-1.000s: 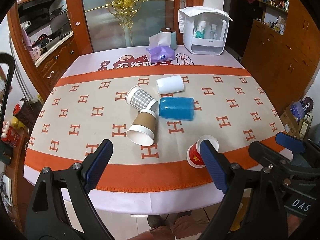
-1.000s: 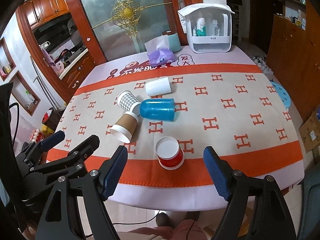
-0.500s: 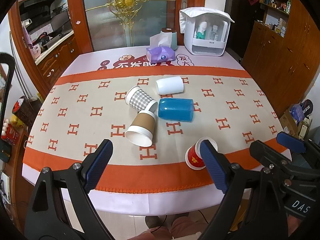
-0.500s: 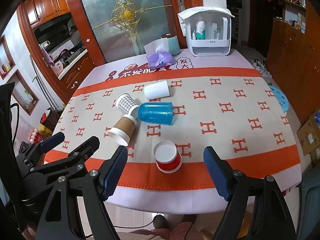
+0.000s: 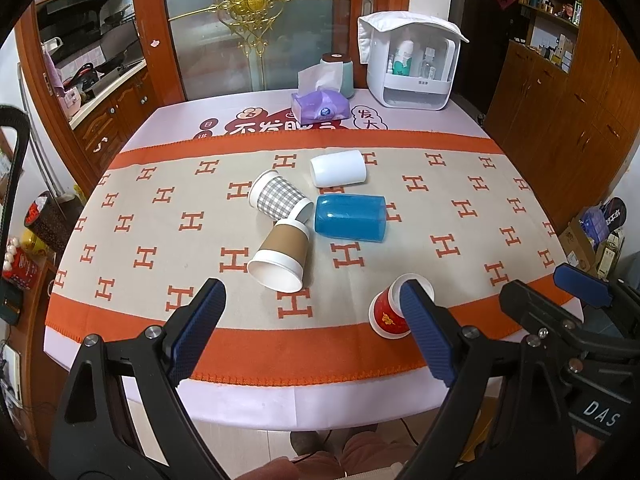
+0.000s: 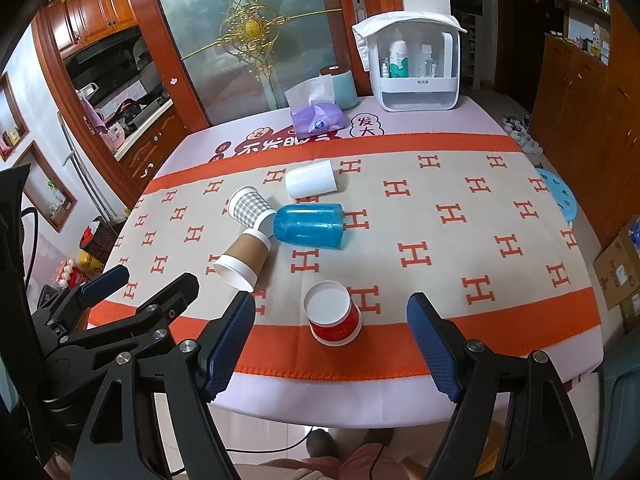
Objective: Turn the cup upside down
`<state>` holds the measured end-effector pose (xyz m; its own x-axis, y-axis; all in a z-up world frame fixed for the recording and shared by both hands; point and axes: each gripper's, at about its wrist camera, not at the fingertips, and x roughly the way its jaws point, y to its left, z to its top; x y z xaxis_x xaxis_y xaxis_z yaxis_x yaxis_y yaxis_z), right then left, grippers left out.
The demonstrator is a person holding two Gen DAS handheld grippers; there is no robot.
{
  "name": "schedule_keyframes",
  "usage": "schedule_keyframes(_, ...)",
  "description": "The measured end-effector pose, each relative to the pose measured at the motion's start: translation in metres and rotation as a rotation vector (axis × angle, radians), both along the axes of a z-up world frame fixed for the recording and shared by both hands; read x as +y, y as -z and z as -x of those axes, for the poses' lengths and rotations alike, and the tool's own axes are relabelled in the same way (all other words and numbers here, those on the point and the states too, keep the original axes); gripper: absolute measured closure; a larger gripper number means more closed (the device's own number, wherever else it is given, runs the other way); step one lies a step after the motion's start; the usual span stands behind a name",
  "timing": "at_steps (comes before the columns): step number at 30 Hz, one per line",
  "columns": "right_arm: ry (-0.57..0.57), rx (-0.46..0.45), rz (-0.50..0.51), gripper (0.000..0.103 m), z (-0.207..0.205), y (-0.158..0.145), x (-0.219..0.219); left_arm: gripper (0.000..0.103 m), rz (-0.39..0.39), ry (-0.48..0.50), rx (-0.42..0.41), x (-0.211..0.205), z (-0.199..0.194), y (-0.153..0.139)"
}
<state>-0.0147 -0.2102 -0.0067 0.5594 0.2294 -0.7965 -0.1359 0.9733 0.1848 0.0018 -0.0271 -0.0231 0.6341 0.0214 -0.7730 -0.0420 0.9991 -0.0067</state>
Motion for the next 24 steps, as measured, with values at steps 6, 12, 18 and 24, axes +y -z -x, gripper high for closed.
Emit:
schedule_keyframes(6, -0.002, 0.001, -0.001, 0.024, 0.0, 0.0, 0.0, 0.016, -0.003, -0.002, 0.0, 0.0, 0.0, 0.0)
schedule_keyframes(12, -0.001, 0.005, -0.003, 0.024, 0.0, 0.001, -0.001, 0.016, -0.002, -0.002, 0.006, -0.001, 0.001, 0.004)
schedule_keyframes(18, -0.003, 0.009, -0.007, 0.023, 0.002, 0.006, -0.004, 0.016, -0.004, -0.004, 0.008, 0.0, 0.002, 0.005)
schedule_keyframes(24, -0.007, 0.016, -0.012, 0.024, 0.002, 0.012, -0.003, 0.016, -0.004, -0.006, 0.01, 0.001, 0.004, 0.007)
